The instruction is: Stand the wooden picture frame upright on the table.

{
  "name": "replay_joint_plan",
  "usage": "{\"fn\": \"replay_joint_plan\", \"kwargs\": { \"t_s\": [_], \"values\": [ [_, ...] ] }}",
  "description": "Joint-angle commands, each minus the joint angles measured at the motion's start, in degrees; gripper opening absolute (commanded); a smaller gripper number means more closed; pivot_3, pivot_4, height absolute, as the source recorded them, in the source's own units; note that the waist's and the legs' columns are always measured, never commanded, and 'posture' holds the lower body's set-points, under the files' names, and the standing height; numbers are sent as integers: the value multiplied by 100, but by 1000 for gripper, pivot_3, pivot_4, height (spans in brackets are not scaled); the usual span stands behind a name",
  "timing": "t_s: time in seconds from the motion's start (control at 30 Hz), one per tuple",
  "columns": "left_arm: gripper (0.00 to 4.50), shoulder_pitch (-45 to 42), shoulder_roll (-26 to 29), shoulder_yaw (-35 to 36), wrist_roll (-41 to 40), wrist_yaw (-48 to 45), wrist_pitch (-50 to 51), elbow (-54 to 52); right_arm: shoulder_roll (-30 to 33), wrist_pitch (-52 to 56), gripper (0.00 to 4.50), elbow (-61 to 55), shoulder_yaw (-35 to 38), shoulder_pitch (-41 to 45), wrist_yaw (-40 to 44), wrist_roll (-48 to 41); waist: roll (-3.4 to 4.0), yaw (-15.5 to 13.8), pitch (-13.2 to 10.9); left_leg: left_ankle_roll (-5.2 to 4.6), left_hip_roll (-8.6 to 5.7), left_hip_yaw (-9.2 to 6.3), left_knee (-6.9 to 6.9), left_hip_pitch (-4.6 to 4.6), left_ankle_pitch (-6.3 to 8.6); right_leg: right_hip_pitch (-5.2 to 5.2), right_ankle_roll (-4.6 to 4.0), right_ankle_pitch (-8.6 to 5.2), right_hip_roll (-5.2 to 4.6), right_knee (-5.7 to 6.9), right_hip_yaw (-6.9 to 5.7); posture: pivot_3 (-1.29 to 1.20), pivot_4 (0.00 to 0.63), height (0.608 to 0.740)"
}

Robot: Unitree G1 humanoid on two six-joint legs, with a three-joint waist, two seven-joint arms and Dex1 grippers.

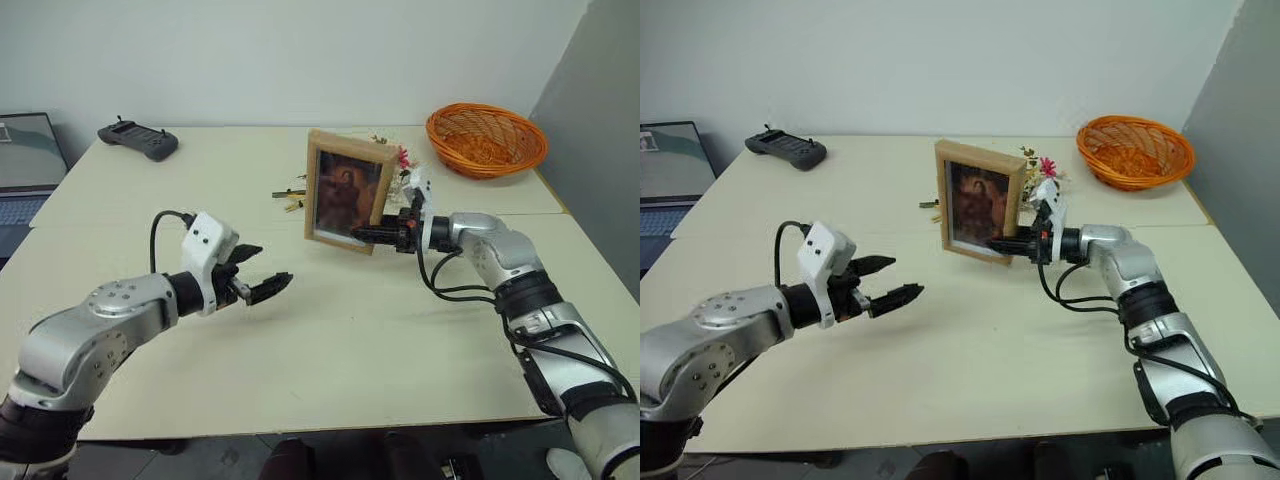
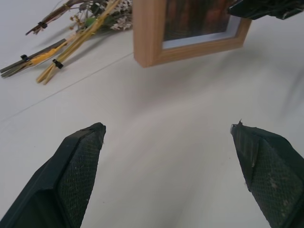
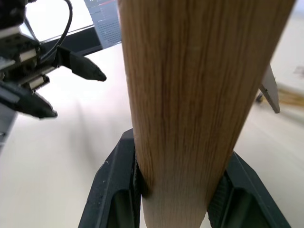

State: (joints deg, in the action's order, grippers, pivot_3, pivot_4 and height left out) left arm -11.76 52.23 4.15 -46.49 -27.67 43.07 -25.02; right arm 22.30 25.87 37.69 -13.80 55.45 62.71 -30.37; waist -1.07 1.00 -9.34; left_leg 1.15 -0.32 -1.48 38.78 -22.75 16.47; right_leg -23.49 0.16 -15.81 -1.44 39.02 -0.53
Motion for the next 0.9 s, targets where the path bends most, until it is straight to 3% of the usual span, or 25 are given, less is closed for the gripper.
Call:
{"fn": "replay_joint_plan", "kwargs": {
  "t_s": [0.03, 0.4, 0.47, 0.7, 0.8, 0.9],
  "values": [
    [4500, 154, -127, 176, 210, -140, -162, -222, -203, 44, 1316, 346, 234, 226, 358, 138, 1, 1, -1, 0, 0, 0, 0, -2, 0, -2, 0, 0, 1, 0, 0, 0, 150, 740],
    [4500, 432, -521, 177, 699, -229, -167, -144, -560, -906, 1316, 919, 326, -370, 608, 1007, 0, -5, -1, -1, 0, 1, 2, -9, 1, -6, 1, 0, 0, 0, -2, 0, 150, 740],
    [4500, 402, -563, 158, 754, -270, -148, -137, -574, -924, 2014, 887, 360, -444, 639, 1068, 1, 2, -1, -1, -1, 1, 2, -8, 1, -6, 1, 0, 0, 2, -1, 0, 150, 740],
    [4500, 113, -642, 20, 1029, -559, -213, 185, -416, -963, 3609, 768, 494, -639, 649, 1299, 0, -2, -1, -1, -1, 0, 2, -6, 1, -5, 1, 0, 0, 4, -2, 0, 150, 740],
    [4500, -44, -645, -23, 1167, -723, -237, 409, -50, -856, 4228, 357, 593, -922, 749, 1336, 1, -17, -1, -1, -1, 0, 2, -6, 0, -3, 1, 0, 0, 2, -3, 0, 150, 740],
    [4500, -233, -637, 6, 1234, -953, -289, 715, 571, -724, 4431, -428, 689, -1443, 907, 1316, 1, -76, -1, -1, -2, 1, 4, -8, 1, -3, 1, 0, -1, 0, -3, 0, 150, 740]
  ]
}}
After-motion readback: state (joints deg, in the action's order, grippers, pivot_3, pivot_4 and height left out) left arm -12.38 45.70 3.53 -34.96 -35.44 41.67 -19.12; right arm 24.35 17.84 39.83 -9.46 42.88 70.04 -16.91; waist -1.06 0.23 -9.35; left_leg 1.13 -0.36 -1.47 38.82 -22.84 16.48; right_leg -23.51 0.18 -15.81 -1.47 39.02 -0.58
